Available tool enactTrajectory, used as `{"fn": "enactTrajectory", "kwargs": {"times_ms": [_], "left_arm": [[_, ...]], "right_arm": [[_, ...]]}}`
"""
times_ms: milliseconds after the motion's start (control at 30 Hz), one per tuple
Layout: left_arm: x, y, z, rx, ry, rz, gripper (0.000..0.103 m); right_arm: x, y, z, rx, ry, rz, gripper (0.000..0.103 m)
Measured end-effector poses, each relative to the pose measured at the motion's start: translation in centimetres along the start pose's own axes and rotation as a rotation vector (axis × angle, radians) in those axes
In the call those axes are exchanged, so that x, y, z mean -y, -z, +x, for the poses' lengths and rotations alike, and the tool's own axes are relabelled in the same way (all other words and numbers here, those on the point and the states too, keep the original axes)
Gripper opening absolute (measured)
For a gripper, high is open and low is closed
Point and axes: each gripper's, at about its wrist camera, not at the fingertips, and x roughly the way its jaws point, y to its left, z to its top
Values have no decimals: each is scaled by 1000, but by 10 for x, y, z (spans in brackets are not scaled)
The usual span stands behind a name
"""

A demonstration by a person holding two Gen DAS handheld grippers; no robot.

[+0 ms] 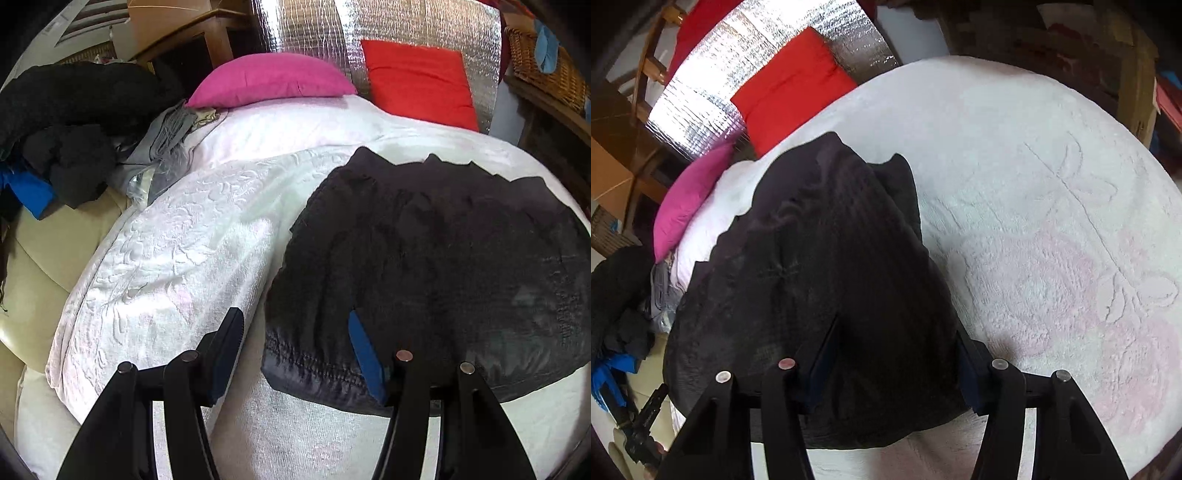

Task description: Fold large clothes

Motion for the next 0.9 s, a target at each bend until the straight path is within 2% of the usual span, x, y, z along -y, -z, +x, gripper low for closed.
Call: {"fn": "enactTrajectory", "kwargs": {"times_ms": [133,200,300,333,400,433,500,667,767,900], "left_arm": [[3,0,2,-1,-20,20,60],[3,0,4,-4,-25,23,60],[3,-1,4,-2,-34,31,61],[3,-1,4,0,-39,35,62],[5,-2,4,2,-50,42,63],[6,-1,5,2,-53,46,64],[7,-1,6,-1,-55,53,64],[5,0,13,-16,-63,57,71],[4,1,18,-29,-65,53,73],[4,1,15,-21,-67,51,73]], "right_arm": [[1,-1,-3,-2,3,-2,60],[0,-3,-14,28,12,2,61],[-10,-4,-45,194,56,-41,61],[-14,-3,-56,255,43,-55,61],[-21,-2,-65,300,-26,-67,61],[-26,-1,-64,296,-53,-81,61],[-37,0,-53,255,-43,-122,61],[-38,1,0,49,37,-111,62],[-34,2,5,34,43,-115,62],[-34,8,-6,56,36,-109,62]]}}
